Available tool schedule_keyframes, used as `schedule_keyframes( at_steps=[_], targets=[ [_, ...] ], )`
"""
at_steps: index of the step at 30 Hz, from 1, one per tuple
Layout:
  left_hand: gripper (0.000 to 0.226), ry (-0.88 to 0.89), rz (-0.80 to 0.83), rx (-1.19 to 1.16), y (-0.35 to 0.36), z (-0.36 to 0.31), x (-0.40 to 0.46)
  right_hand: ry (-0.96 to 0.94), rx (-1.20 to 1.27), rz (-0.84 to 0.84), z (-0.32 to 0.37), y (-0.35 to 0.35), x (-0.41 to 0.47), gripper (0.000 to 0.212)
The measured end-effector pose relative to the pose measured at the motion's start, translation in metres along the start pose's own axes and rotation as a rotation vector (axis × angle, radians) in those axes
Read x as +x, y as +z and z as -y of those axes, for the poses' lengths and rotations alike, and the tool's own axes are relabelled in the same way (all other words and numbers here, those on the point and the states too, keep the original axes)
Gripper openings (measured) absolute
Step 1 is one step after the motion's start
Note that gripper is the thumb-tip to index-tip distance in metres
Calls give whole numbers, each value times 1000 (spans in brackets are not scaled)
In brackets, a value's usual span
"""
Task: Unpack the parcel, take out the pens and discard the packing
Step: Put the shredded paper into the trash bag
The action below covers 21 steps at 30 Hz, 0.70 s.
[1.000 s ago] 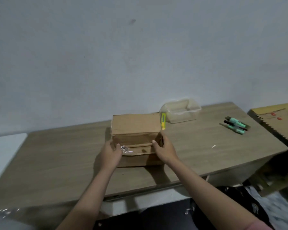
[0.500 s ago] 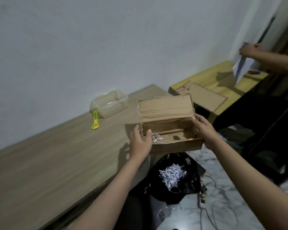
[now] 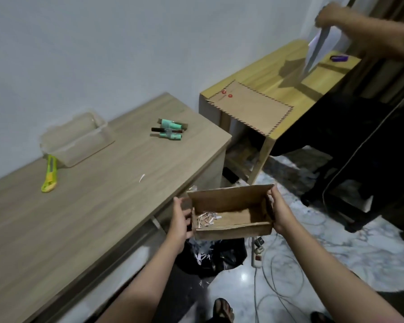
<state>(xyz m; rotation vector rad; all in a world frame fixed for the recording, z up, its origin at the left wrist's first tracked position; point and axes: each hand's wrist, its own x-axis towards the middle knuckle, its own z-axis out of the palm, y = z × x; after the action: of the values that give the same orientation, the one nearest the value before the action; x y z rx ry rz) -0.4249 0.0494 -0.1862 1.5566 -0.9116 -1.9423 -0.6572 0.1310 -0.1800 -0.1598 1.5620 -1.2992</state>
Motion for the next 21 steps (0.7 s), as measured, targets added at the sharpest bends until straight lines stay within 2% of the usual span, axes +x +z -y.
schedule_keyframes(
  at_steps=[3,5,6,7,11,14,17,21],
  targets=[
    [54,-126,-17,-21,-3,28,24,96,-63,24,-10,-11,25,39],
    [35,-197,15,48,-8,47,38,99,-79,29,-16,-16,40,14],
    [21,-191,26,91,-10,56,44,92,-102,32,-20,-18,47,9],
    [14,-178,28,125,-11,64,50,78,-145,21,-26,-20,56,15],
    [33,-82,-65,342,-9,94,81,-49,-304,-38,-43,-8,75,36],
    [41,-72,-152,546,-2,116,109,-193,-441,22,-58,11,90,35],
    [50,-93,-87,867,5,133,126,-287,-640,98,-81,23,105,34],
    [55,-153,17,795,13,148,142,-327,-905,147,-114,29,122,41]
  ],
)
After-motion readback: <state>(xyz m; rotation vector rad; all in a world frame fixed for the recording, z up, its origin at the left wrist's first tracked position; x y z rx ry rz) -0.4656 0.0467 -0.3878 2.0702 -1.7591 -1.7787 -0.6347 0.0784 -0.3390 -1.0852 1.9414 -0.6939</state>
